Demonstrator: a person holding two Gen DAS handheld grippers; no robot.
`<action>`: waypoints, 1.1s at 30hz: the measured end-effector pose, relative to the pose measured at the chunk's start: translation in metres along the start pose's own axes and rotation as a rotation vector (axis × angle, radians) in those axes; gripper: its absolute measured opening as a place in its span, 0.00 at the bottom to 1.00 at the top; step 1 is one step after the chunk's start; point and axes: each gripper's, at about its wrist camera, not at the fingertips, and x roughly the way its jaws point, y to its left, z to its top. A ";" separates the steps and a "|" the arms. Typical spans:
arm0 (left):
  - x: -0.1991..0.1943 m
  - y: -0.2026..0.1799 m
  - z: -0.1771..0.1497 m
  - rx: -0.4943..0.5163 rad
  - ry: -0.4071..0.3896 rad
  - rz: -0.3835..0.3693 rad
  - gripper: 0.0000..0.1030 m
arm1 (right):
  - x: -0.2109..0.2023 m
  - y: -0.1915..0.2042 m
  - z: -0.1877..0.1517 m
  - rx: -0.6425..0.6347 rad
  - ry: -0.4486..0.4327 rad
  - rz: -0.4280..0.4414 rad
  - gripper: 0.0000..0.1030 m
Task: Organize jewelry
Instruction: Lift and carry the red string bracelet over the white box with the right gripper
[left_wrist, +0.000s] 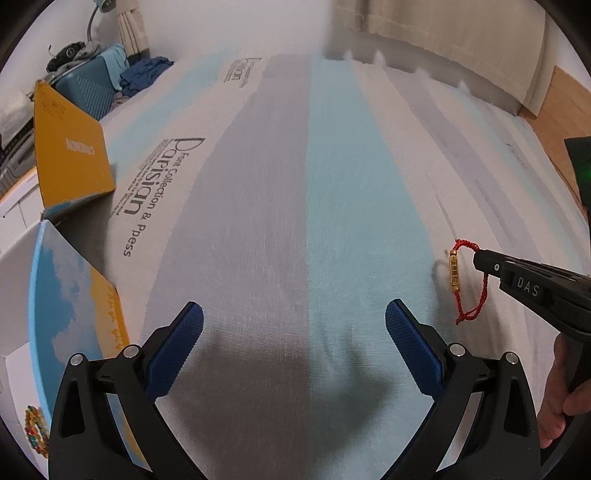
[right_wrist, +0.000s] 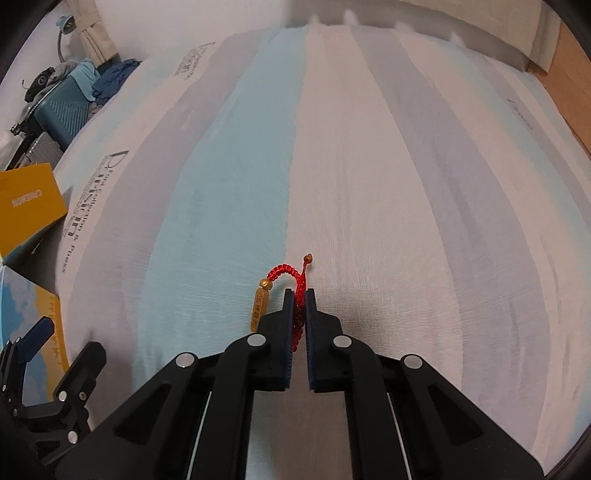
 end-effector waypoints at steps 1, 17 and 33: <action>-0.001 0.000 0.001 -0.001 -0.002 -0.001 0.94 | -0.003 0.000 0.000 0.000 -0.005 0.002 0.05; -0.041 0.017 0.007 -0.047 -0.028 0.031 0.94 | -0.054 0.016 -0.005 -0.051 -0.079 0.010 0.05; -0.096 0.071 0.010 -0.134 -0.089 0.094 0.94 | -0.112 0.078 -0.010 -0.153 -0.172 0.103 0.05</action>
